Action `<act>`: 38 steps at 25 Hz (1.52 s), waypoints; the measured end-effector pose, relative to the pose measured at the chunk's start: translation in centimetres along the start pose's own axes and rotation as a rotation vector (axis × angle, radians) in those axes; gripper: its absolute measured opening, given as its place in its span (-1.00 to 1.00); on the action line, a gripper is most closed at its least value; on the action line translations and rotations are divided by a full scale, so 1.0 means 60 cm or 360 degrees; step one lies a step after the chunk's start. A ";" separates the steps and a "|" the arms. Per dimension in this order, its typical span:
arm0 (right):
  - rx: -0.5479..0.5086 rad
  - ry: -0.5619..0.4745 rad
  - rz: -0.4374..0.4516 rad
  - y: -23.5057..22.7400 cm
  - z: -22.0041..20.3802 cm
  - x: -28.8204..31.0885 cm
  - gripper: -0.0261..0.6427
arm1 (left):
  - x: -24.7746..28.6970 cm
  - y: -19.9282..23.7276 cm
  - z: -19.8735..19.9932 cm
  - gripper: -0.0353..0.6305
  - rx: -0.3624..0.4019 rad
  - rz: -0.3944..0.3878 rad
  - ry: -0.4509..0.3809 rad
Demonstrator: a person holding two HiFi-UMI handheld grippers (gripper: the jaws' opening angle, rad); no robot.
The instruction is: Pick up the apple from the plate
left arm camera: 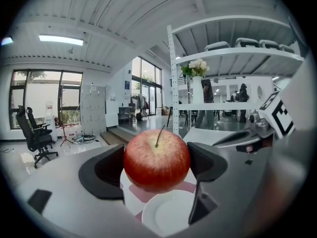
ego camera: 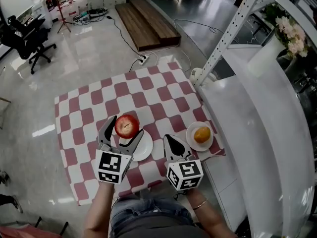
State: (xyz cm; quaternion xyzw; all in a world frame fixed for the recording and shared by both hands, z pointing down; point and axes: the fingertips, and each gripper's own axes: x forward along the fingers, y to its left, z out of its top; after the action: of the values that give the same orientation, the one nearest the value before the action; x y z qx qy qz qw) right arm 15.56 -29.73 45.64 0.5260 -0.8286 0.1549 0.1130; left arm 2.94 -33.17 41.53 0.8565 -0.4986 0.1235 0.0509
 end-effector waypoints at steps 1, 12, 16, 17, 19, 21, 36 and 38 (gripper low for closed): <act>-0.0007 -0.0011 0.0003 0.003 0.005 -0.001 -0.89 | -0.005 0.001 0.006 0.27 0.0002 0.0003 -0.0010; -0.0102 -0.0092 0.0011 0.039 0.039 -0.026 -0.89 | -0.063 0.003 0.039 0.27 0.0034 0.0018 -0.0075; -0.0116 -0.0118 0.0011 0.055 0.044 -0.035 -0.89 | -0.086 0.006 0.038 0.27 0.0034 0.0027 -0.0084; -0.0120 -0.0126 0.0009 0.058 0.046 -0.037 -0.89 | -0.091 0.007 0.038 0.27 0.0034 0.0030 -0.0086; -0.0129 -0.0138 0.0005 0.063 0.050 -0.040 -0.89 | -0.102 0.010 0.039 0.27 0.0031 0.0035 -0.0090; -0.0138 -0.0148 0.0001 0.067 0.054 -0.043 -0.89 | -0.113 0.012 0.040 0.27 0.0028 0.0040 -0.0096; -0.0152 -0.0242 -0.0054 0.099 0.079 -0.066 -0.89 | -0.182 0.031 0.035 0.27 -0.0010 0.0049 -0.0125; -0.0148 -0.0242 -0.0056 0.101 0.079 -0.070 -0.89 | -0.189 0.032 0.033 0.27 -0.0016 0.0048 -0.0124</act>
State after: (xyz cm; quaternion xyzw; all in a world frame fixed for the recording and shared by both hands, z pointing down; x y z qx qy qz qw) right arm 11.70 -25.57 38.91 0.5448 -0.8317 0.0739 0.0768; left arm -3.75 -25.00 36.55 0.8527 -0.5137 0.0883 0.0338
